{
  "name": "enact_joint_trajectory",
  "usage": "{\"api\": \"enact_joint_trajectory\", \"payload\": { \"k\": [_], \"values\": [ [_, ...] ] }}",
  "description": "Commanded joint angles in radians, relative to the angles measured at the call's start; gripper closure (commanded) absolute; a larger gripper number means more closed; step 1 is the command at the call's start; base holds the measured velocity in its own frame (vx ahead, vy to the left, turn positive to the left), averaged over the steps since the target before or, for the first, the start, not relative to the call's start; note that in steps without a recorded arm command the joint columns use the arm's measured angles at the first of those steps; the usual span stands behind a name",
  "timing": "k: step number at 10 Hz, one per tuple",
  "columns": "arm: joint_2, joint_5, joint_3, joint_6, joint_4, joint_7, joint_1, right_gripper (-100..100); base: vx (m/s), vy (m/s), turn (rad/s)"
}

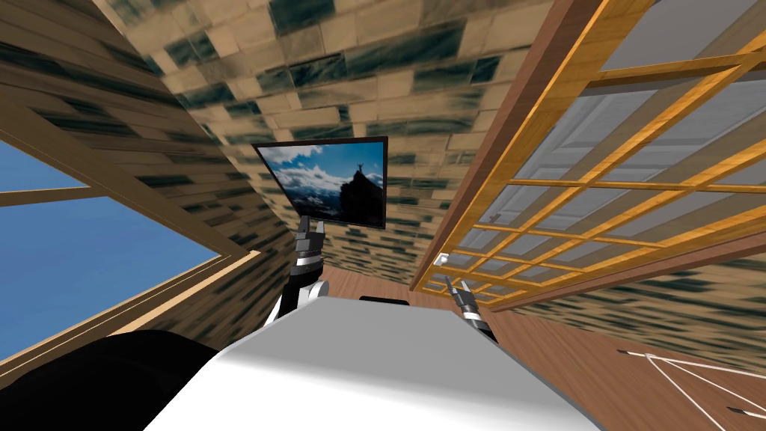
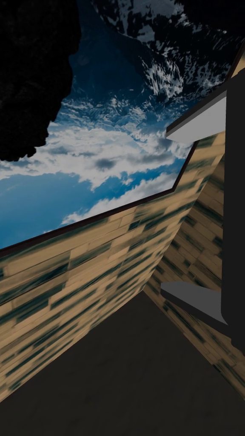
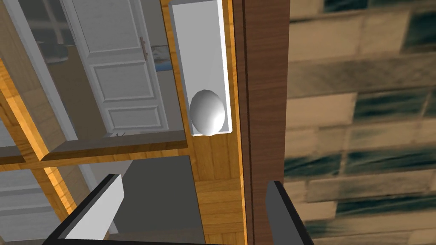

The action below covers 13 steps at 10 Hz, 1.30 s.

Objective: Pull the door open

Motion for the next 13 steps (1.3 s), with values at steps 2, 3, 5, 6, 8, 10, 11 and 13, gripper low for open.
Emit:
{"api": "enact_joint_trajectory", "payload": {
  "k": [2,3,5,6,8,10,11,13],
  "values": [
    [-0.005,0.015,-0.012,-0.011,-0.006,0.067,0.020,-100,-0.008,0.032,-0.018],
    [-0.007,0.019,-0.016,-0.015,-0.006,0.087,0.024,-100,-0.006,0.035,-0.015],
    [-0.010,0.028,-0.023,-0.022,-0.004,0.120,0.033,-100,-0.009,0.026,-0.012],
    [-0.009,0.025,-0.020,-0.018,-0.005,0.107,0.029,-100,-0.004,0.010,-0.005],
    [-0.007,0.023,-0.024,-0.009,-0.001,0.116,0.019,-100,0.153,-0.025,0.035],
    [-0.004,0.019,-0.028,0.004,0.001,0.122,0.006,-100,0.206,-0.053,0.048],
    [-0.002,0.017,-0.029,0.011,0.003,0.125,0.000,-100,0.203,-0.040,0.041],
    [0.000,0.015,-0.032,0.021,0.005,0.130,-0.010,-100,0.214,-0.036,0.029]
  ]
}}
